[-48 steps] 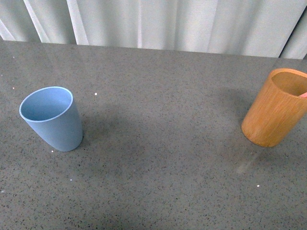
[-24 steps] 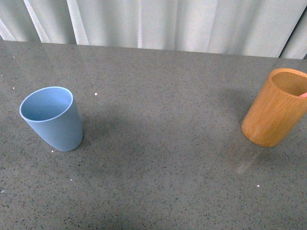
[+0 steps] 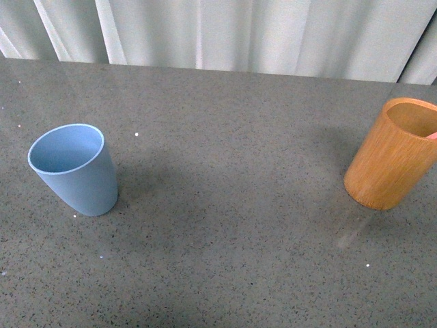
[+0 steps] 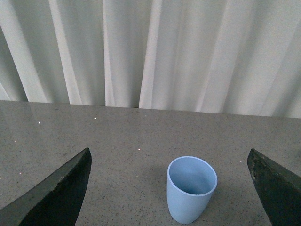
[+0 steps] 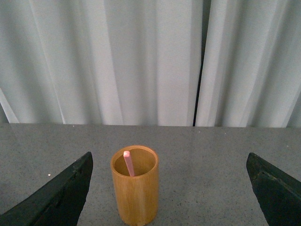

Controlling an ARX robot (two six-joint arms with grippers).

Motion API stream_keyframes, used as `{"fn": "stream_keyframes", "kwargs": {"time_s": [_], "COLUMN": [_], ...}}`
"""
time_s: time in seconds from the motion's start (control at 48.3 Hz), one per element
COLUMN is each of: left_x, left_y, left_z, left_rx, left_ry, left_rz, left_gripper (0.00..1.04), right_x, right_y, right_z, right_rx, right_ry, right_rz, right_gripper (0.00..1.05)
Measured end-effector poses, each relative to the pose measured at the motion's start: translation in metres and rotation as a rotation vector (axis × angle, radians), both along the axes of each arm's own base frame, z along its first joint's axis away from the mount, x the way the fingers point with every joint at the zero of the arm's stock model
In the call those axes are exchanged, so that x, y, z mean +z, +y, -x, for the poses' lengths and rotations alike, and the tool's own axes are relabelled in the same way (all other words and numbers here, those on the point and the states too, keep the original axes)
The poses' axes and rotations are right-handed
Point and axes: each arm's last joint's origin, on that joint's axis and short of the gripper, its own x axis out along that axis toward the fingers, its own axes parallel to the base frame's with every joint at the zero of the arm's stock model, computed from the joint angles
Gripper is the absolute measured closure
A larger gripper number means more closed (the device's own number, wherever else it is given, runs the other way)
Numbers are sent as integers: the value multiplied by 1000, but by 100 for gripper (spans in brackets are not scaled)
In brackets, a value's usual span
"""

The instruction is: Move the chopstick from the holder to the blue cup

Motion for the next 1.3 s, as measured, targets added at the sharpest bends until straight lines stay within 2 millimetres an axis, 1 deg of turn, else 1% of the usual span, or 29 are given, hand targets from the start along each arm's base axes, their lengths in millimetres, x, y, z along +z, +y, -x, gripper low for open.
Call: {"fn": "stream_keyframes", "kwargs": {"time_s": [0.062,0.124,0.166,0.228,0.269,0.331,0.476,0.601,0.642,0.725,0.829,1.015,1.16,1.305], "left_x": [0,-2,0,6,12,23,36,46,48,44,34,19,12,1], "left_y": [0,-1,-1,0,2,7,10,9,7,1,-8,-24,-34,-44], "left_z": [0,-3,-10,-25,-36,-59,-102,-135,-143,-158,-167,-176,-182,-191], "left_rx": [14,142,177,142,152,151,104,102,93,72,68,51,47,46], "left_ry": [15,210,320,457,504,577,743,789,803,837,872,917,925,945], "left_rz": [10,64,68,80,73,62,81,83,90,101,103,99,81,67], "left_gripper": [7,7,7,7,7,7,7,7,7,7,7,7,7,7], "right_x": [0,0,0,0,0,0,0,0,0,0,0,0,0,0], "right_y": [0,0,0,0,0,0,0,0,0,0,0,0,0,0], "right_z": [0,0,0,0,0,0,0,0,0,0,0,0,0,0], "right_rx": [0,0,0,0,0,0,0,0,0,0,0,0,0,0], "right_ry": [0,0,0,0,0,0,0,0,0,0,0,0,0,0], "right_rz": [0,0,0,0,0,0,0,0,0,0,0,0,0,0], "right_gripper": [10,10,10,10,10,10,10,10,10,10,10,10,10,10]}}
